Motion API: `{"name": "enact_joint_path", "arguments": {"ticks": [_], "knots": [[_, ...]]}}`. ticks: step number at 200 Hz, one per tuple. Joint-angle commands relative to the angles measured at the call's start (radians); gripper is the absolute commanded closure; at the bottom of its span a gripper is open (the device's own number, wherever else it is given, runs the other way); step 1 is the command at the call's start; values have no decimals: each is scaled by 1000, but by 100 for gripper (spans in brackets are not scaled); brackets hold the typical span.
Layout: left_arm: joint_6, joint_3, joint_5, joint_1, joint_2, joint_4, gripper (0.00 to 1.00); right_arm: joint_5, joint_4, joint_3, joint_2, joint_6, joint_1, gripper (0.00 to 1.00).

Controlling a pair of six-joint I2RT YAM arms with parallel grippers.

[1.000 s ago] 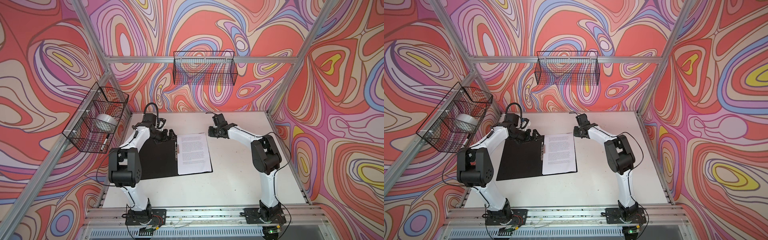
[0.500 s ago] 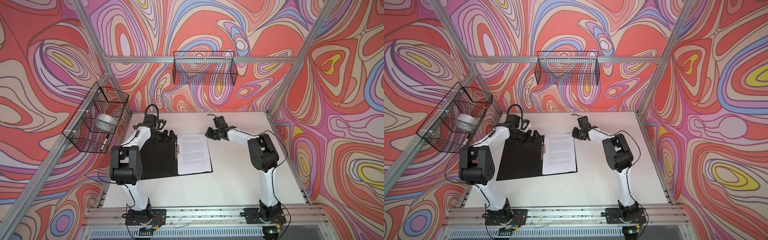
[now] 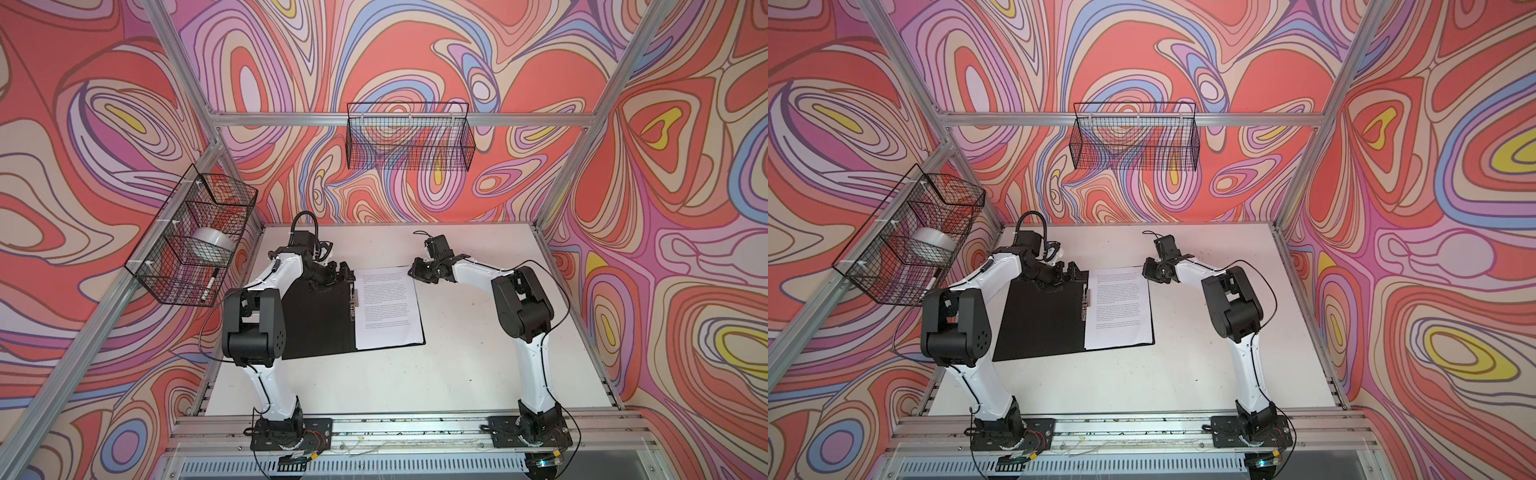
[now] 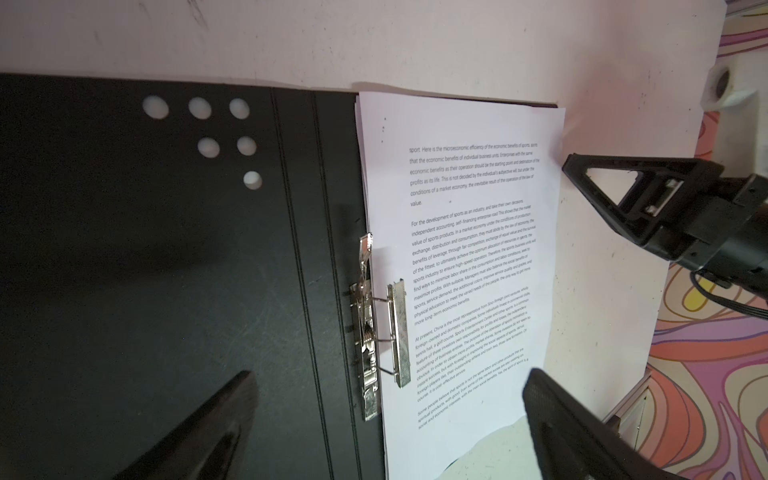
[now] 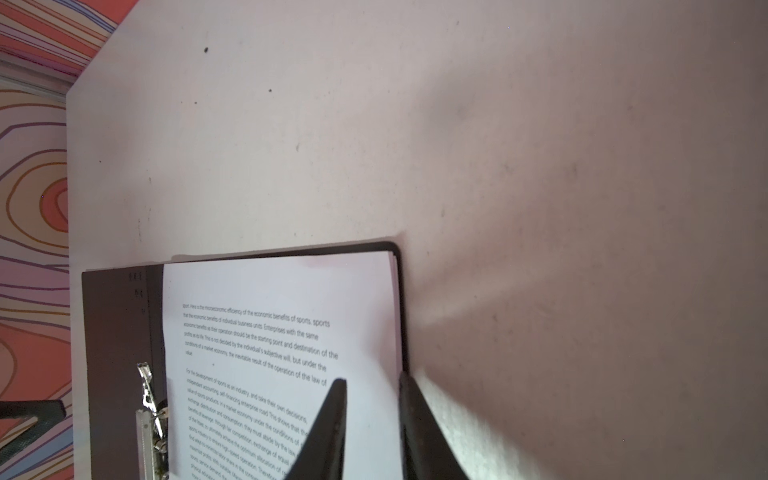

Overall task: Put the files into the folder
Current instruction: 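Open the right gripper and raise it away from the folder, then move the left gripper toward the folder clip while the right hovers farther away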

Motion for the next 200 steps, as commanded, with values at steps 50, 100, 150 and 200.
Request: {"name": "enact_joint_path", "arguments": {"ticks": [50,100,150,200], "knots": [[0,3,13,-1,15,-33,0,-17,8,13,36,1,-4,77],[2,4,14,-1,12,-36,0,-33,11,16,41,1,-4,78],[3,8,10,-1,11,-36,0,-31,11,14,37,2,-4,77],[71,29,-31,-1,-21,-57,0,62,32,-10,-60,-5,-4,75]]}}
